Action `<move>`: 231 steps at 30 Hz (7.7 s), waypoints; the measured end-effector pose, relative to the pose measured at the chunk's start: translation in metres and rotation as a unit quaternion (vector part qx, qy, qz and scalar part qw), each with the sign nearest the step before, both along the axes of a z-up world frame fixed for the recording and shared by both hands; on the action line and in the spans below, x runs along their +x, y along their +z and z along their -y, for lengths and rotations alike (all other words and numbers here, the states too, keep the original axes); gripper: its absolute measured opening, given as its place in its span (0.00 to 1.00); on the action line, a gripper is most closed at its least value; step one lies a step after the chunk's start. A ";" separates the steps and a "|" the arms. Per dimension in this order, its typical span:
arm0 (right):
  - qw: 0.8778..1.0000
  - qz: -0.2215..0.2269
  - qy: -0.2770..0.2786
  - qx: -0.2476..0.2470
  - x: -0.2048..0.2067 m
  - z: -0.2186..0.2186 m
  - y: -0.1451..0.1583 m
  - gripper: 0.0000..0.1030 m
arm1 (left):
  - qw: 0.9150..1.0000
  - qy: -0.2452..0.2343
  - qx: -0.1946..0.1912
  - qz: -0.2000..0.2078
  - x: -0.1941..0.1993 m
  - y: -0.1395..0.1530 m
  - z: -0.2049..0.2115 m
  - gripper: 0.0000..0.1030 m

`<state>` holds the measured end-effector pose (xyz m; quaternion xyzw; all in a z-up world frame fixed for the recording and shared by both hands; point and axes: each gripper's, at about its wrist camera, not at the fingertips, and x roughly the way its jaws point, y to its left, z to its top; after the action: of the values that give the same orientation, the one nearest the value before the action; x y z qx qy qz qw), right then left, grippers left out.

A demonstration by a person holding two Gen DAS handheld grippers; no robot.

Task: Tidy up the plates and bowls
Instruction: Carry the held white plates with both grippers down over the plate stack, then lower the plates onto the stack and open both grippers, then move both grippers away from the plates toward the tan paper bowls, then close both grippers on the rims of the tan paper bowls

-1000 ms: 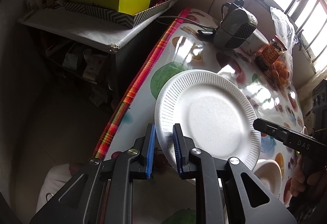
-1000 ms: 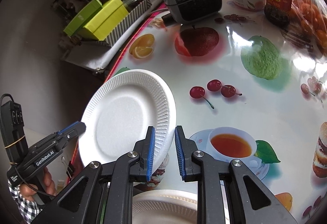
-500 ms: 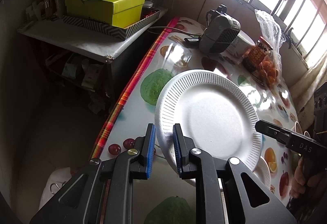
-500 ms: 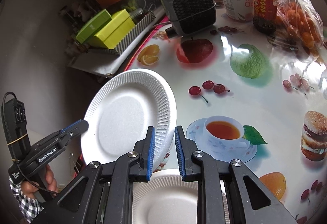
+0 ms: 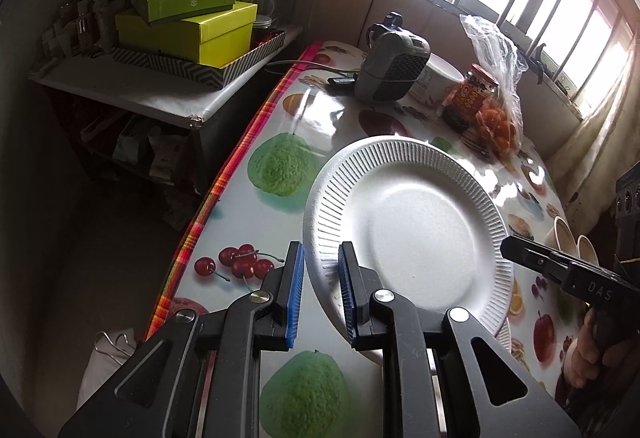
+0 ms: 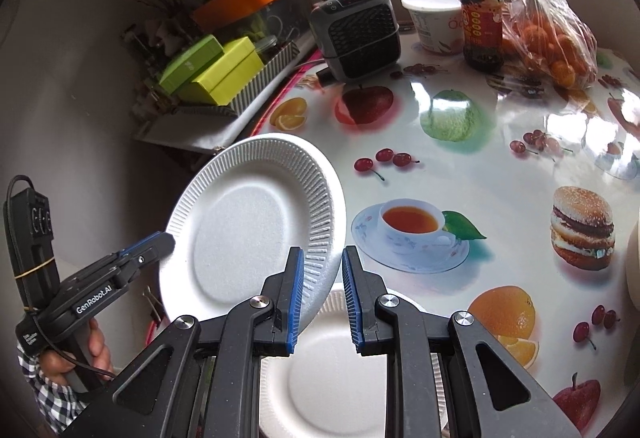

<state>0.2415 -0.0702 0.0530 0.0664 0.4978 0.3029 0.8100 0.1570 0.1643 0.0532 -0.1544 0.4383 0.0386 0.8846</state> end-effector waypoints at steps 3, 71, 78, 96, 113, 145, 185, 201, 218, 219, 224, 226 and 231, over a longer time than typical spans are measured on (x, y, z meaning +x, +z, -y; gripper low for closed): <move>1.000 0.004 -0.006 0.002 -0.009 0.009 0.003 0.19 | 1.000 -0.007 -0.001 0.003 -0.005 0.001 0.006 0.18; 0.995 -0.038 -0.093 -0.018 -0.087 0.094 -0.057 0.19 | 0.994 -0.097 0.002 -0.056 -0.033 -0.058 0.091 0.18; 0.995 -0.038 -0.093 -0.019 -0.086 0.093 -0.058 0.19 | 0.994 -0.096 0.000 -0.057 -0.032 -0.059 0.091 0.18; 0.995 -0.031 -0.091 -0.020 -0.087 0.093 -0.057 0.20 | 0.994 -0.096 0.002 -0.053 -0.034 -0.059 0.091 0.23; 0.994 -0.008 -0.104 -0.017 -0.095 0.095 -0.047 0.39 | 0.995 -0.090 0.023 -0.027 -0.044 -0.043 0.090 0.40; 0.967 0.096 -0.229 -0.050 -0.145 0.146 -0.008 0.50 | 0.968 -0.230 0.085 0.059 -0.049 0.004 0.201 0.40; 0.890 0.118 -0.428 -0.099 -0.197 0.346 0.011 0.57 | 0.916 -0.398 0.039 0.018 -0.030 -0.013 0.387 0.40; 0.873 0.082 -0.471 -0.099 -0.216 0.386 -0.023 0.57 | 0.903 -0.429 -0.026 -0.026 -0.028 -0.036 0.416 0.40; 0.888 0.080 -0.444 -0.089 -0.212 0.387 -0.035 0.49 | 0.900 -0.432 -0.035 -0.039 -0.022 -0.045 0.435 0.40; 0.889 0.080 -0.443 -0.088 -0.211 0.386 -0.036 0.48 | 0.900 -0.432 -0.034 -0.040 -0.022 -0.045 0.435 0.40; 0.891 0.078 -0.439 -0.085 -0.211 0.386 -0.038 0.43 | 0.901 -0.429 -0.033 -0.044 -0.022 -0.048 0.436 0.37; 0.892 0.076 -0.438 -0.084 -0.210 0.386 -0.039 0.41 | 0.902 -0.428 -0.033 -0.045 -0.021 -0.049 0.436 0.34; 0.894 0.074 -0.435 -0.078 -0.209 0.385 -0.040 0.29 | 0.900 -0.431 -0.032 -0.048 -0.020 -0.050 0.438 0.27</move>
<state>0.0326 -0.4552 0.0126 0.1903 0.3798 -0.1151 0.8979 0.1370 -0.2738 0.0029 0.0241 0.5050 -0.3533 0.7871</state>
